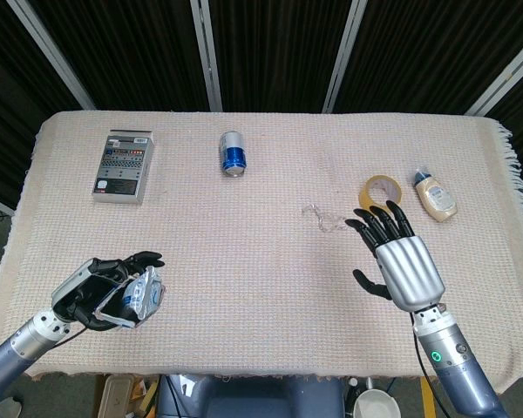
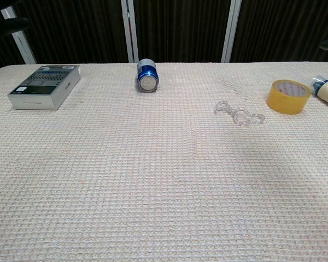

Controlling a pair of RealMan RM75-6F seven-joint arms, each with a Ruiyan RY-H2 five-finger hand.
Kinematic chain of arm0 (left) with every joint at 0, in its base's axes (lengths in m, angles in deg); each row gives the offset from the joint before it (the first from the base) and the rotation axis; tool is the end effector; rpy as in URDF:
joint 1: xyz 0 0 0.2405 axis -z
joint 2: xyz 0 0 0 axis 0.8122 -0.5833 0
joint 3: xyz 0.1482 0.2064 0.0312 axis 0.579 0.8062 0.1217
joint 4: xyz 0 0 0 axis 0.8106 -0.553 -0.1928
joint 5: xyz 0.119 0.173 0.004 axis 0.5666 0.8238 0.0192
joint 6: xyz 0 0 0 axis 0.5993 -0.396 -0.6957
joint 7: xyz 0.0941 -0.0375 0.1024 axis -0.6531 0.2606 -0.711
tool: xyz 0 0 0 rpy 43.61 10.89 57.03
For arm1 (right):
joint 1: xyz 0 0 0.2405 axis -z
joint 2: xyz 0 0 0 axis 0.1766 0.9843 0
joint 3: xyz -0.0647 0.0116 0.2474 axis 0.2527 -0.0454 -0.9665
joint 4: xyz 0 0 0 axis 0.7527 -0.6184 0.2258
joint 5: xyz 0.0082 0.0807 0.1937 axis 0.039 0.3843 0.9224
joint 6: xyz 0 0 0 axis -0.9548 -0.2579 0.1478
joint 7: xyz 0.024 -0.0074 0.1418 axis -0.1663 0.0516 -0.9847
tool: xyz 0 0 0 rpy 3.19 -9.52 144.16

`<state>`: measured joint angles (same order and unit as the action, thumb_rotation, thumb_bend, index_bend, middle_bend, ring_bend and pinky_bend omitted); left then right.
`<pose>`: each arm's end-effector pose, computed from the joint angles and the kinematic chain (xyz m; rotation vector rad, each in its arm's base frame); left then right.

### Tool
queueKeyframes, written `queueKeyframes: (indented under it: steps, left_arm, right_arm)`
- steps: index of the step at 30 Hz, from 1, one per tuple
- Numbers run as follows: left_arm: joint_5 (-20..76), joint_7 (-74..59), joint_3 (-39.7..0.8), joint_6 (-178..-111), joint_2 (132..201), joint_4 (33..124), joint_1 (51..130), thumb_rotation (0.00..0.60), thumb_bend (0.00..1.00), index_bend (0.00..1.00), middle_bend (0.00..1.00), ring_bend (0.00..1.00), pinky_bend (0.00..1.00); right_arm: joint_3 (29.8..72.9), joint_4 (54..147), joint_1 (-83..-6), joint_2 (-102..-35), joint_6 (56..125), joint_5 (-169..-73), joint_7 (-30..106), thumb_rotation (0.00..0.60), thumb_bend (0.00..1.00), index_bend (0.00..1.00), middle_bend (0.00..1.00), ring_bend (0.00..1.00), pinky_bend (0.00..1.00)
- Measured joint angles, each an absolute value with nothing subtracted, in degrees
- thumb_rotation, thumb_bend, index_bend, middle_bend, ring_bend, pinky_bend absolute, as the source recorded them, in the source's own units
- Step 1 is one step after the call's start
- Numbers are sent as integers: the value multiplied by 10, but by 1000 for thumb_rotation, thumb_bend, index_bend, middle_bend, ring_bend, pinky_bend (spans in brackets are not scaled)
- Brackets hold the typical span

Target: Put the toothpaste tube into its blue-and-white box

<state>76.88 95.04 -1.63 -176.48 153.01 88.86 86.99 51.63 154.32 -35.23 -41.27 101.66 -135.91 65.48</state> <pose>-0.1926 0.2420 0.1144 1.0845 1.8578 1.6420 -0.1162 -0.2427 0.1568 1.6710 -0.7846 1.1402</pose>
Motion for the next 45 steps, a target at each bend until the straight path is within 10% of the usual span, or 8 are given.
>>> queueKeyframes:
  steps: [9, 16, 22, 45]
  left_arm:
    - [767, 941, -11, -1762, 1530, 894, 875, 600, 229, 448, 348, 95, 128]
    - [748, 920, -14, -1753, 1529, 904, 873, 600, 390, 626, 603, 201, 139]
    - [709, 845, -22, -1723, 1521, 938, 867, 600, 393, 624, 606, 217, 144]
    - [451, 114, -72, -1441, 1566, 1033, 868, 600, 328, 525, 459, 124, 144]
  right_arm:
    - [517, 1544, -348, -409, 1018, -1364, 650, 600, 271, 223, 165, 117, 0]
    - [516, 1546, -346, -406, 1018, -1365, 646, 600, 272, 226, 165, 117, 0]
    - [517, 1545, -343, -403, 1017, -1364, 641, 600, 272, 226, 165, 117, 0]
    - [525, 1504, -338, -411, 1000, -1354, 604, 600, 271, 243, 165, 117, 0]
